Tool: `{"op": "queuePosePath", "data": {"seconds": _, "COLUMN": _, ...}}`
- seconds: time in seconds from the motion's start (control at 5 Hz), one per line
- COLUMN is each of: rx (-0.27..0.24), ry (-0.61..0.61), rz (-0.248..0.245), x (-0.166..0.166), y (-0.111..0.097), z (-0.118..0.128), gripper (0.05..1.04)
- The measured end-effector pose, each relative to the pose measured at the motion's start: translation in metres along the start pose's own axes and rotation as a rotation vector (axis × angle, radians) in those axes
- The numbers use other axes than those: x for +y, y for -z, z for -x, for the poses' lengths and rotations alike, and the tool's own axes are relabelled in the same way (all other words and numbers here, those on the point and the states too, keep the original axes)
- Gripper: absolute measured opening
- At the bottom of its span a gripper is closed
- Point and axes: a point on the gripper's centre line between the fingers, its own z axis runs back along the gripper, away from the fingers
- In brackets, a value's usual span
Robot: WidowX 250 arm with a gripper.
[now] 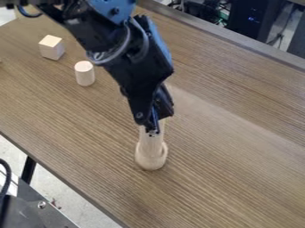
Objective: Put the cylinder in the cylindrical hole
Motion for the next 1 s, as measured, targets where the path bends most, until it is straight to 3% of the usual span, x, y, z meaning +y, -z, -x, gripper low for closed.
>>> {"op": "queuePosePath", "data": {"seconds": 0.4, "rx": -0.005, "ry": 0.006, "rz": -0.003, "x": 0.000, "y": -0.002, "z": 0.000, "gripper": 0.066}}
{"op": "queuePosePath", "data": {"seconds": 0.6, "rx": -0.009, "ry": -0.014, "rz": -0.005, "x": -0.001, "y": -0.008, "z": 0.000, "gripper": 0.202}}
{"op": "queuePosePath", "data": {"seconds": 0.8, "rx": 0.005, "ry": -0.015, "rz": -0.046, "x": 0.002, "y": -0.022, "z": -0.002, "gripper": 0.449}}
{"op": "queuePosePath", "data": {"seconds": 1.0, "rx": 0.036, "ry": -0.042, "rz": -0.100, "x": 0.003, "y": -0.041, "z": -0.004, "gripper": 0.771}}
